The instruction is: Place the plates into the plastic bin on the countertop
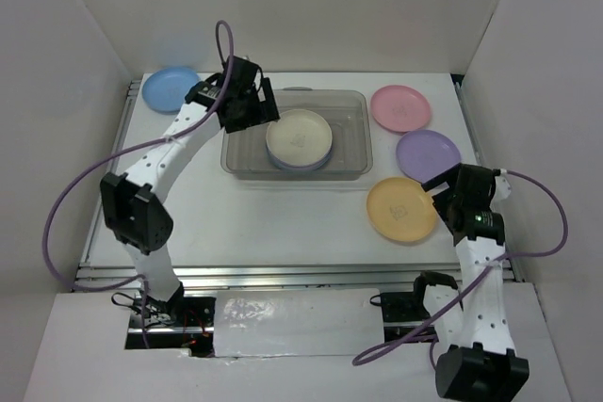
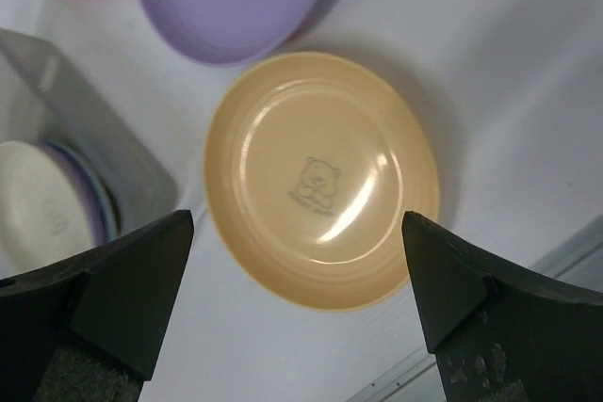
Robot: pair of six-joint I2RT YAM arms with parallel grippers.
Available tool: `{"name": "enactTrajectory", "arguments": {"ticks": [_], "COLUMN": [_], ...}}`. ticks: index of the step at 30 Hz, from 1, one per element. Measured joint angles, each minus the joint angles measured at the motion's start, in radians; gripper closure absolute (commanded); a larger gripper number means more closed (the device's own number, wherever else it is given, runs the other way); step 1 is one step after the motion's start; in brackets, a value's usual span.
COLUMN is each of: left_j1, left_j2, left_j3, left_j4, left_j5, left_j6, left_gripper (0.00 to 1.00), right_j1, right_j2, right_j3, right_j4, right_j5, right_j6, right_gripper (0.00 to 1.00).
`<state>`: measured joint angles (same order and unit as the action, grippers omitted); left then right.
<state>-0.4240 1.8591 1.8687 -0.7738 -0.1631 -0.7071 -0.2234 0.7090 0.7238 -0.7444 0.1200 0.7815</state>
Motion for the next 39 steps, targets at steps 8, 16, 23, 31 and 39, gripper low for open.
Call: {"name": "enactTrajectory", "arguments": {"ticks": [8, 16, 23, 31, 39], "left_j1": [0.015, 0.083, 0.118, 0.175, 0.206], "left_j2": [-0.369, -0.457, -0.490, -0.510, -0.517], "left_j3": [-0.373, -0.497, -0.546, -0.566, -0.566], "left_j4": [-0.054, -0.096, -0.062, -0.034, -0.016], "left_j5": [-0.051, -0.074, -0.016, 0.055, 0.093], "left_j6": [0.040, 0.118, 0.156, 0.159, 0.159], "left_gripper": [0.01, 0.01, 0.01, 0.01, 0.01], "right_j1": [-0.013, -0.014, -0.017, -0.019, -0.019], "right_j2": [0.107, 0.265, 0.346, 0.441, 0.363], "right_j3": [-0.075, -0.159, -0.177, -0.196, -0.227], "right_j4": [-0.026, -0.018, 0.046, 0.114, 0.172], "right_j5": [0.024, 0.035, 0.002, -0.011, -0.069], "right_j6": [0.069, 0.127, 0.148, 0.164, 0.183], "right_gripper": [0.00, 0.00, 0.06, 0.51, 1.00]}}
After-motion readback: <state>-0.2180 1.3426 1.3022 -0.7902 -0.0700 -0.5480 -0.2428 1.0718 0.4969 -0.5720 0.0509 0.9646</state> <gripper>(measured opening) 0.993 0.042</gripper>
